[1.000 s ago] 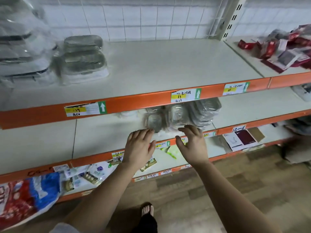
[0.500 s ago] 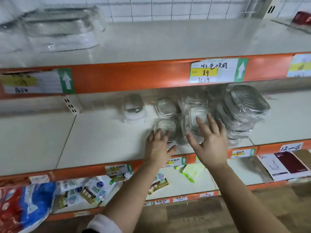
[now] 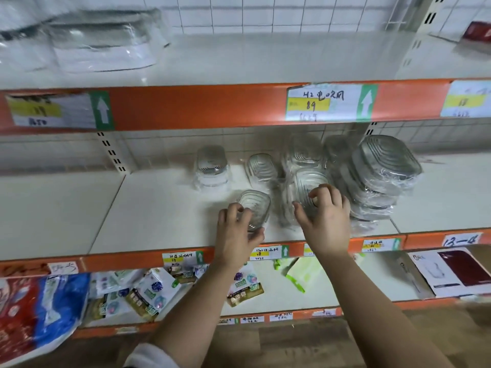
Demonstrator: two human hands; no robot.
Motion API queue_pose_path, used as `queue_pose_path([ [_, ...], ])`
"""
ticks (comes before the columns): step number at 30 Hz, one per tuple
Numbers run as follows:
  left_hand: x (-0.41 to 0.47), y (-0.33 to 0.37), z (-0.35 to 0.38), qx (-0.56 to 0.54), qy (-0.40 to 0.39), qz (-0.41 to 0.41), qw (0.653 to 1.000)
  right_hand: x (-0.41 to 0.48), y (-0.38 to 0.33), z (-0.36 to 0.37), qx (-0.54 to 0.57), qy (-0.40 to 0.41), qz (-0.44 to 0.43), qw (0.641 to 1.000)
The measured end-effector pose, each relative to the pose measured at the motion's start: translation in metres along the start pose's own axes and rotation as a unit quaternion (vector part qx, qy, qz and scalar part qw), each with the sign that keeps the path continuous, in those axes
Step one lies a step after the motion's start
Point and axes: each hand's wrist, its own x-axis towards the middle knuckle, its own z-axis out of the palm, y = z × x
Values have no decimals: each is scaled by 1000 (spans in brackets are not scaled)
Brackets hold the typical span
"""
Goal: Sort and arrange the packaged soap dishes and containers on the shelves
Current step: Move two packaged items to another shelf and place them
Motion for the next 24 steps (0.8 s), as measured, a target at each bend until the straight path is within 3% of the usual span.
queue_pose_path([
  [13, -54, 70, -141, -29, 6, -3, 1000, -61, -42, -135, 9, 9, -16, 1000],
  [24, -86, 130, -262, -63, 66, 16, 996, -94, -91, -240, 55, 34, -38, 997],
])
